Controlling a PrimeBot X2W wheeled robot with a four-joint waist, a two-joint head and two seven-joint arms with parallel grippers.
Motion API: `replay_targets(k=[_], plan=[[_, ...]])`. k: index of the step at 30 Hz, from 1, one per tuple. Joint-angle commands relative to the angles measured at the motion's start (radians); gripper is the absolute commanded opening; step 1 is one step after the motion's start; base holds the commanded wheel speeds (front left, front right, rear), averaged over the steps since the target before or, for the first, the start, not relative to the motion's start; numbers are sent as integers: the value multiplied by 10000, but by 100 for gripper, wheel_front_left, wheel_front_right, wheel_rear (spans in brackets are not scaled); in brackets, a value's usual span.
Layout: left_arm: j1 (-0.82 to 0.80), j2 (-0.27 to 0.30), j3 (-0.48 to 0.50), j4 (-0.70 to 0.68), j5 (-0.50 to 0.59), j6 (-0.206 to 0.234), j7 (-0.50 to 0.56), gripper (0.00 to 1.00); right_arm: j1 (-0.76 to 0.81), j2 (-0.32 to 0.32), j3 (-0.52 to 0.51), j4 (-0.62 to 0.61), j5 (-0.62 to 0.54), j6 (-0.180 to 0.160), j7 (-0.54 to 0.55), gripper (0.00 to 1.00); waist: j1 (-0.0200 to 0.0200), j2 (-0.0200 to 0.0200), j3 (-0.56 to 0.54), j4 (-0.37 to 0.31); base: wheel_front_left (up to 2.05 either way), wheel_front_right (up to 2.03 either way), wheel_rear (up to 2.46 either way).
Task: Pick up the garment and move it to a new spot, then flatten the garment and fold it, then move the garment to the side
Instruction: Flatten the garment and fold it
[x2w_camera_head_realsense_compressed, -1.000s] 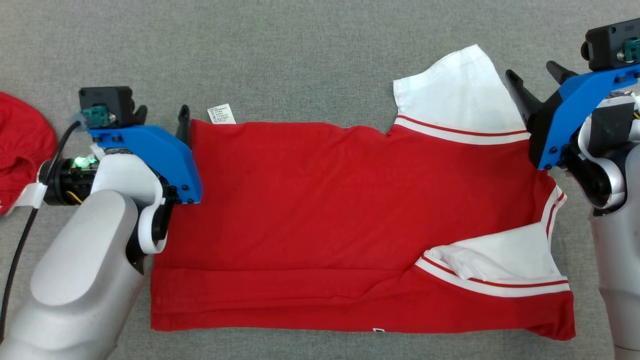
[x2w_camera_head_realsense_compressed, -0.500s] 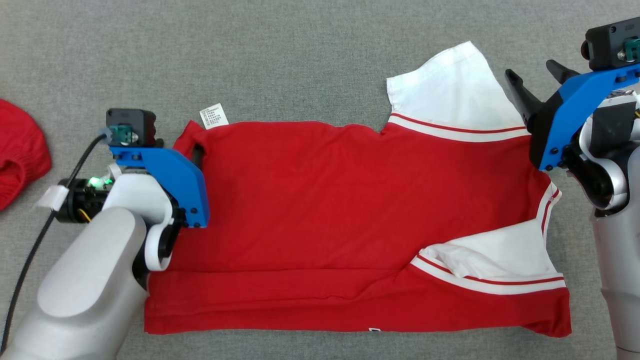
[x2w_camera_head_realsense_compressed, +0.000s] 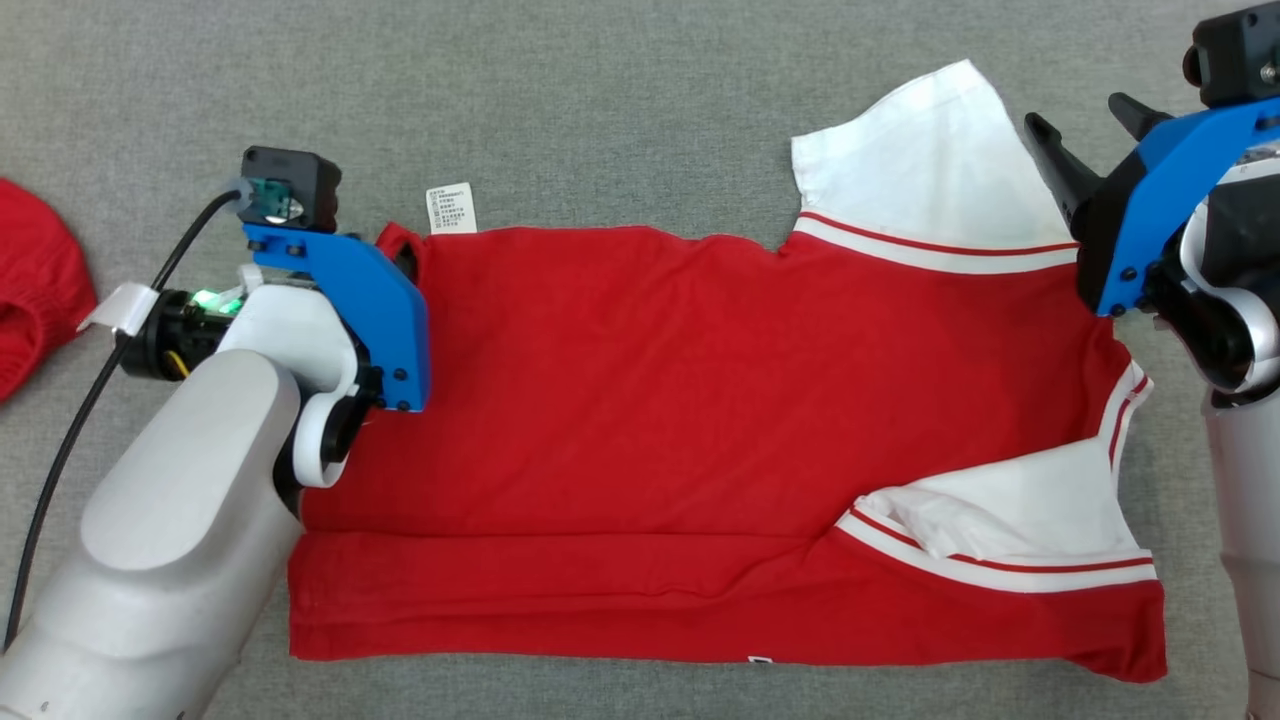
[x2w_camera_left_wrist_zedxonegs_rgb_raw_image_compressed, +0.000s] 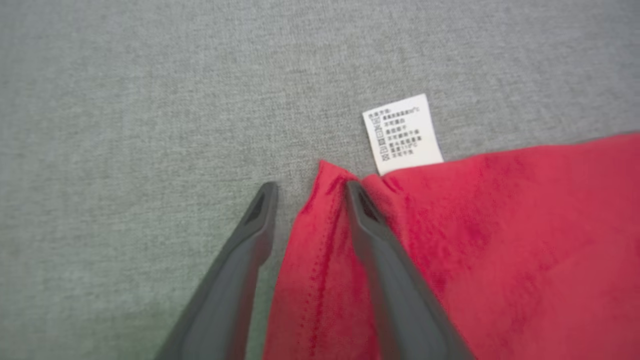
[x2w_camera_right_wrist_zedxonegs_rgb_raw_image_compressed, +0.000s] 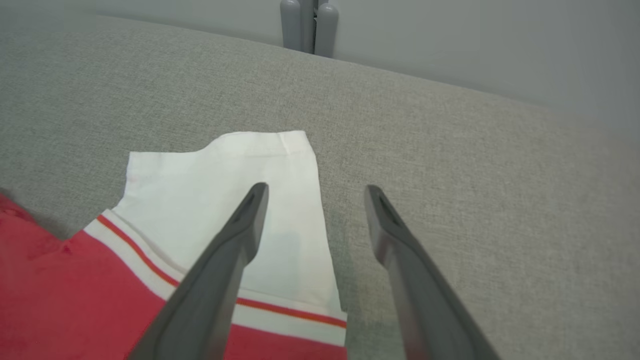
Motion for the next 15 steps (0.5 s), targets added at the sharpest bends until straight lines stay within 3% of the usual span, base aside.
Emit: replay_targets(k=[1,15], plan=[[487,-239,-327,408,-186,-169,365,0,-264,-82,21,81,92,1,159,100,2,3,79,58,0,0,0],[558,-510,-248,226,-139,-137,-624,0,-2166,-446,139,2570,-141,1,794,100,2,3,515,772,0,0,0]])
